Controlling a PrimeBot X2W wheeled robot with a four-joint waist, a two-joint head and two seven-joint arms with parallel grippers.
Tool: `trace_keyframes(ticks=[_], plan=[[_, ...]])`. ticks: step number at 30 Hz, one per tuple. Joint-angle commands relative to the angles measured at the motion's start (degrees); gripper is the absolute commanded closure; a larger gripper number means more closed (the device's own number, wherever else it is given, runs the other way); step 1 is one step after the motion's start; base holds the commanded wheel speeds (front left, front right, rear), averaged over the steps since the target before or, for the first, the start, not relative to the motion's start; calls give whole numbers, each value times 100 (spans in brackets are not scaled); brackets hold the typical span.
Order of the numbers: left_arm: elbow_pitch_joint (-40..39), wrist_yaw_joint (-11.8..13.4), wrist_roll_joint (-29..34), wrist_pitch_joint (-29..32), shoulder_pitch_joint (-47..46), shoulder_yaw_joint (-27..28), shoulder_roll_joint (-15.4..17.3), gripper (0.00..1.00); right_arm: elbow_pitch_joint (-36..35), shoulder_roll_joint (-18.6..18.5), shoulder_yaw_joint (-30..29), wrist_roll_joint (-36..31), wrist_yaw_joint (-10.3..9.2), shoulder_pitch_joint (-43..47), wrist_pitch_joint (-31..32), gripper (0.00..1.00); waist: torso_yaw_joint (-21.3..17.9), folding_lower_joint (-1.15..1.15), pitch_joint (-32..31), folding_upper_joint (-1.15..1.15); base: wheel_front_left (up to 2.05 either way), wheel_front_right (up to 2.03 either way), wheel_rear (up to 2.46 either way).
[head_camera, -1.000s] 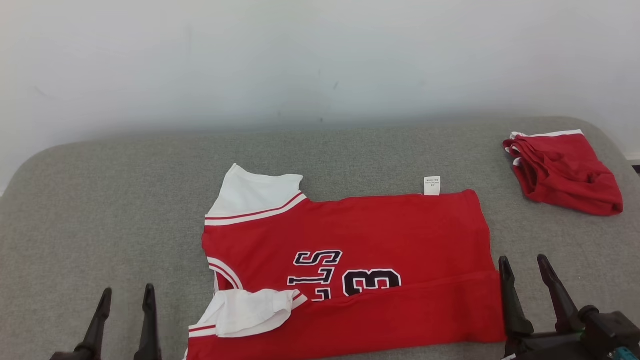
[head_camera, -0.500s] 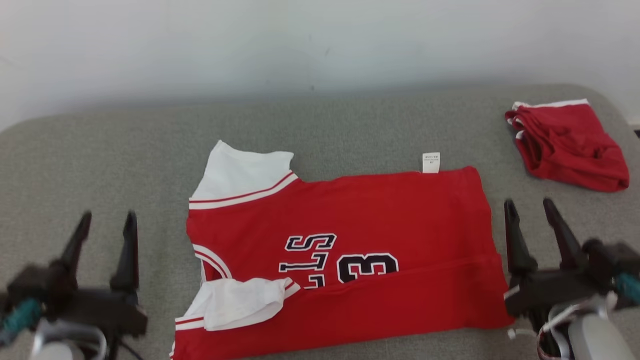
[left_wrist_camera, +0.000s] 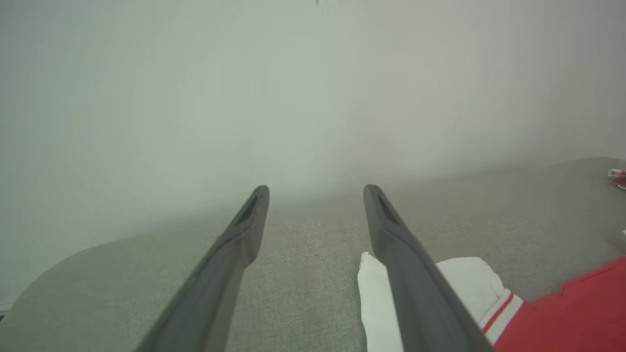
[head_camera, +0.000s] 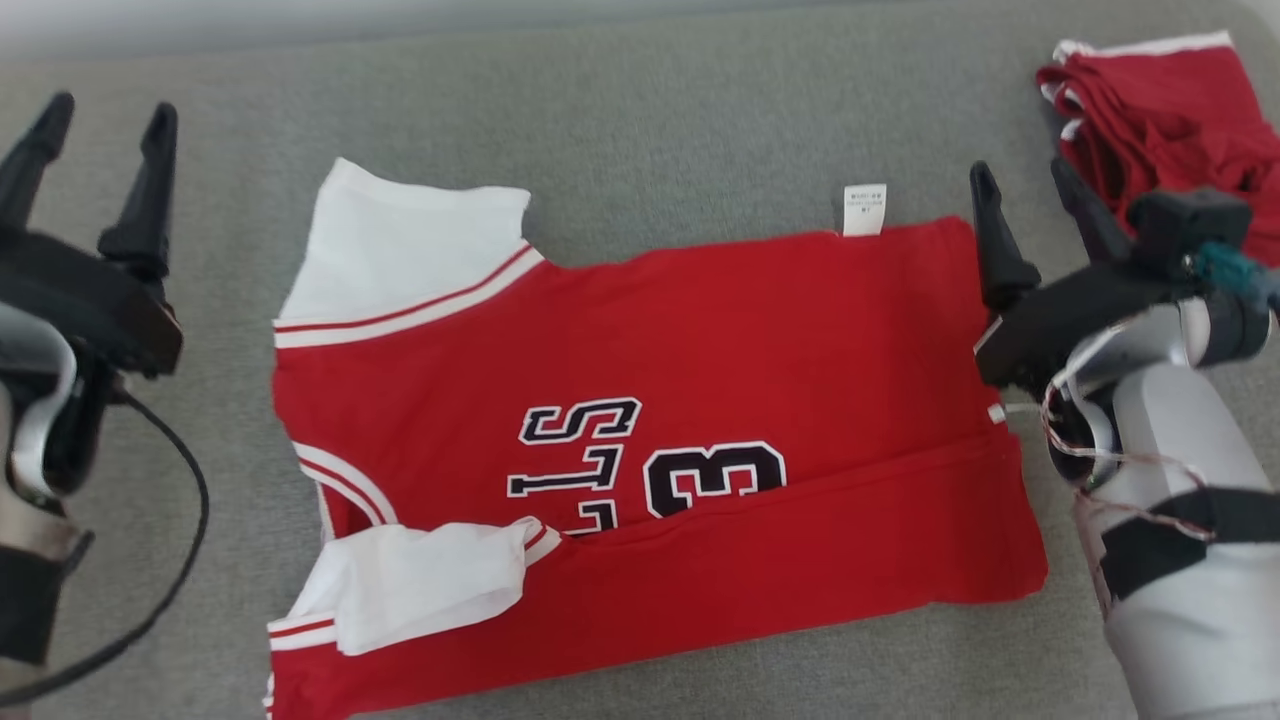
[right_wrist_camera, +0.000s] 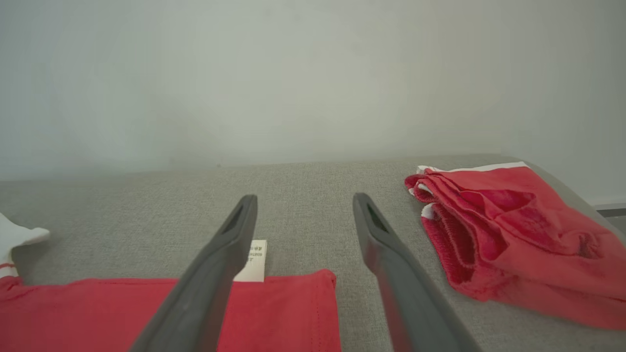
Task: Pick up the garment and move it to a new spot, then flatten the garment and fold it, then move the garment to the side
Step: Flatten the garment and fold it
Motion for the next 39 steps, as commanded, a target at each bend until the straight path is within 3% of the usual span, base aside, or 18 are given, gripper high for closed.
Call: trace_keyframes(ticks=[1, 14, 24, 34, 35, 36, 37, 38, 39], plan=[[168, 15, -118, 135, -279, -204, 145, 0, 213, 29, 81, -39, -16, -287, 92, 0, -345, -2, 569, -1, 0, 0, 0], [1265, 13, -1063, 1064, -1460, -1674, 711, 0, 1567, 220, 707, 254, -16, -1550, 1164, 0, -663, -2, 802, -1, 0, 0, 0], [1638, 14, -1493, 1696, -1916, -2568, 784, 0, 2039, 311, 1055, 492, -16, -2002, 1572, 0, -698, -2, 887, -1, 0, 0, 0], [2138, 14, -1697, 1646, -2259, -3011, 760, 0, 2470, 442, 1227, 538, -16, -2341, 1941, 0, -736, -2, 999, -1, 0, 0, 0], [2183, 14, -1699, 1613, -2291, -3043, 746, 0, 2497, 448, 1249, 529, -16, -2364, 1969, 19, -739, -2, 1006, -1, 0, 0, 0], [2227, 14, -1719, 1585, -2305, -3069, 725, 0, 2531, 464, 1274, 544, -16, -2375, 2017, 51, -744, -2, 1012, -1, 0, 0, 0], [2298, 13, -1851, 1605, -2281, -3059, 663, 0, 2583, 475, 1287, 571, -16, -2378, 2085, 70, -749, -2, 1016, -1, 0, 0, 0], [2345, 13, -1998, 1637, -2252, -3017, 586, 16, 2621, 480, 1303, 576, -16, -2381, 2144, 100, -754, -2, 1020, -1, 0, 0, 0], [2366, 12, -2078, 1664, -2241, -3025, 540, 57, 2635, 481, 1316, 576, -16, -2400, 2155, 100, -759, -2, 1026, -1, 0, 0, 0]])
